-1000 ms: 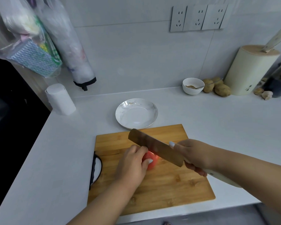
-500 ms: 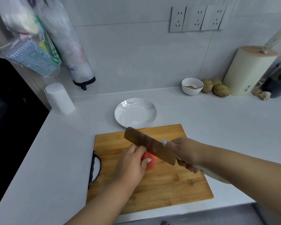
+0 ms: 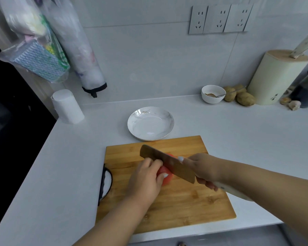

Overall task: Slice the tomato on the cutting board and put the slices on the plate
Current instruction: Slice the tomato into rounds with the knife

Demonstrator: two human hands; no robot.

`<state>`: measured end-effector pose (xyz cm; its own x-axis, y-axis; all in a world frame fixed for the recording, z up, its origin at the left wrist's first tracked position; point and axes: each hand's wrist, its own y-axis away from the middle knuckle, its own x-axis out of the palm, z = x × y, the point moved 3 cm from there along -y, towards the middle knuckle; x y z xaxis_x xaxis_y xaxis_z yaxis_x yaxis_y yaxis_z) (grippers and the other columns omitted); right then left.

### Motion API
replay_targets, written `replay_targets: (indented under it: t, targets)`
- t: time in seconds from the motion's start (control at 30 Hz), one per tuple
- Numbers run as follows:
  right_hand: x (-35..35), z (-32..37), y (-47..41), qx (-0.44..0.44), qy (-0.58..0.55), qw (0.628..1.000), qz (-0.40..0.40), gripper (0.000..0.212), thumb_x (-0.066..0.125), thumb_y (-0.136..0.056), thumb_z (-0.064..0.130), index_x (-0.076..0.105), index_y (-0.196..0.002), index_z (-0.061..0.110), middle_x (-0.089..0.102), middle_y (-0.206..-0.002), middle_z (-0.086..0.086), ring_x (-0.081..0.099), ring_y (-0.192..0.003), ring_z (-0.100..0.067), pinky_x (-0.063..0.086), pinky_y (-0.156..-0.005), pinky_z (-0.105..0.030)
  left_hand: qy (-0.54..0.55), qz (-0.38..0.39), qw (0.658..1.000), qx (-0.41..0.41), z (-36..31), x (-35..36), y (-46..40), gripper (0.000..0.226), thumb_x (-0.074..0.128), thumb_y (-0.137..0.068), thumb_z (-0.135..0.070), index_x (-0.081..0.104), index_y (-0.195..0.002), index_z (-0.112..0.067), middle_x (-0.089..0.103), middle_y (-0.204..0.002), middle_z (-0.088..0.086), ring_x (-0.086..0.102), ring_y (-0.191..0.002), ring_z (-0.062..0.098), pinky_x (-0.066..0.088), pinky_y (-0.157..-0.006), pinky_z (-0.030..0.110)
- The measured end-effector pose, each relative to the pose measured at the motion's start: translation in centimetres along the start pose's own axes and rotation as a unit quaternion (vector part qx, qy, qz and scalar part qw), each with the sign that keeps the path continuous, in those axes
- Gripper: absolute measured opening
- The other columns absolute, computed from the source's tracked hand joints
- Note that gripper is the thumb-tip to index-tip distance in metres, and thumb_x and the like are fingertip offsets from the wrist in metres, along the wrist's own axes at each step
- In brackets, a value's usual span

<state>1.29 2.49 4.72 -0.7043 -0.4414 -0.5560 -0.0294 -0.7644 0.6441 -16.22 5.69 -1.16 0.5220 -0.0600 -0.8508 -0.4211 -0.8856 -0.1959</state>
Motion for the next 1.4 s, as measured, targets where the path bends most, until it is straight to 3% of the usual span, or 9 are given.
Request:
replay_targets:
  t: [0.23, 0.4, 0.53, 0.6, 0.67, 0.9, 1.03, 1.2, 1.4]
  targets:
    - [0.6, -0.3, -1.1, 0.005, -0.003, 1.0, 0.011, 0.063, 0.028, -0.095, 0.063, 0.058, -0.105, 0.008, 0.05, -0.058, -0.005, 0.044, -0.038, -0.016, 0.043, -0.044, -0.024, 0.0, 0.0, 1.0, 0.001, 0.2, 0.2, 0.1, 0.026, 0.059, -0.087, -0.038, 0.055, -0.109, -0.027, 0.051, -0.102, -0.007, 0.046, -0.095, 0.012, 0.048, -0.075, 0.03]
    - [1.6, 1.0, -2.5, 0.001, 0.008, 1.0, 0.021, 0.06, 0.026, -0.096, 0.062, 0.054, -0.096, 0.009, 0.049, -0.061, -0.007, 0.045, -0.042, -0.021, 0.044, -0.047, -0.026, -0.001, -0.003, 1.0, 0.01, 0.1, 0.2, 0.0, 0.026, 0.06, -0.086, -0.036, 0.056, -0.109, -0.025, 0.051, -0.1, -0.007, 0.047, -0.093, 0.011, 0.047, -0.074, 0.028]
    - [2.9, 1.7, -3.8, -0.014, 0.041, 0.999, 0.019, 0.037, 0.022, -0.103, 0.048, 0.046, -0.103, 0.02, 0.054, -0.08, -0.019, 0.055, -0.058, -0.029, 0.053, -0.056, -0.037, 0.0, -0.003, 1.0, 0.01, 0.4, 0.5, -0.1, 0.027, 0.062, -0.085, -0.034, 0.056, -0.11, -0.025, 0.051, -0.098, -0.005, 0.048, -0.091, 0.013, 0.048, -0.072, 0.03]
    - [3.3, 1.6, -4.1, -0.022, 0.042, 0.999, 0.013, 0.061, 0.019, -0.1, 0.056, 0.053, -0.106, 0.006, 0.056, -0.079, -0.022, 0.056, -0.056, -0.03, 0.05, -0.051, -0.032, 0.001, -0.009, 1.0, 0.012, 0.4, 0.5, 0.0, 0.027, 0.063, -0.084, -0.033, 0.057, -0.109, -0.025, 0.051, -0.097, -0.006, 0.049, -0.089, 0.013, 0.048, -0.07, 0.03]
    - [3.5, 1.4, -4.3, -0.039, 0.038, 0.999, 0.004, 0.067, 0.019, -0.098, 0.06, 0.053, -0.105, 0.003, 0.055, -0.072, -0.018, 0.053, -0.048, -0.025, 0.047, -0.047, -0.028, 0.0, -0.014, 1.0, 0.014, 0.5, 0.5, 0.0, 0.027, 0.065, -0.083, -0.033, 0.058, -0.108, -0.025, 0.051, -0.094, -0.006, 0.049, -0.087, 0.013, 0.048, -0.068, 0.03]
    - [3.8, 0.6, -4.1, -0.074, 0.017, 0.997, -0.001, 0.051, 0.024, -0.098, 0.059, 0.05, -0.082, 0.019, 0.053, -0.064, -0.007, 0.05, -0.043, -0.017, 0.045, -0.044, -0.025, -0.036, -0.012, 0.998, 0.048, -0.3, 0.5, 0.9, 0.028, 0.064, -0.083, -0.033, 0.057, -0.11, -0.026, 0.052, -0.094, -0.006, 0.05, -0.085, 0.012, 0.05, -0.063, 0.028]
    - [3.7, 0.6, -4.2, -0.064, 0.001, 0.998, 0.004, 0.061, 0.026, -0.097, 0.062, 0.054, -0.094, 0.008, 0.055, -0.066, -0.008, 0.049, -0.043, -0.016, 0.043, -0.042, -0.024, -0.063, 0.0, 0.994, 0.085, -1.0, 0.9, 1.5, 0.017, 0.065, -0.081, -0.03, 0.057, -0.095, -0.024, 0.052, -0.089, -0.005, 0.051, -0.082, 0.015, 0.051, -0.058, 0.031]
    - [3.7, 0.4, -4.0, -0.086, -0.019, 0.996, -0.009, 0.04, 0.033, -0.097, 0.057, 0.049, -0.102, 0.021, 0.055, -0.068, -0.008, 0.049, -0.045, -0.018, 0.041, -0.043, -0.023, -0.036, -0.019, 0.998, 0.045, -0.5, 0.8, 1.5, 0.022, 0.067, -0.08, -0.029, 0.057, -0.099, -0.024, 0.052, -0.09, -0.006, 0.051, -0.081, 0.013, 0.051, -0.057, 0.032]
    - [3.6, 0.5, -3.9, -0.086, -0.041, 0.995, -0.002, 0.039, 0.029, -0.099, 0.057, 0.048, -0.072, 0.034, 0.054, -0.066, -0.007, 0.048, -0.044, -0.017, 0.042, -0.043, -0.023, -0.015, -0.022, 0.999, 0.023, 0.1, 0.5, 1.2, 0.019, 0.062, -0.084, -0.031, 0.057, -0.102, -0.024, 0.052, -0.094, -0.006, 0.05, -0.086, 0.014, 0.051, -0.063, 0.033]
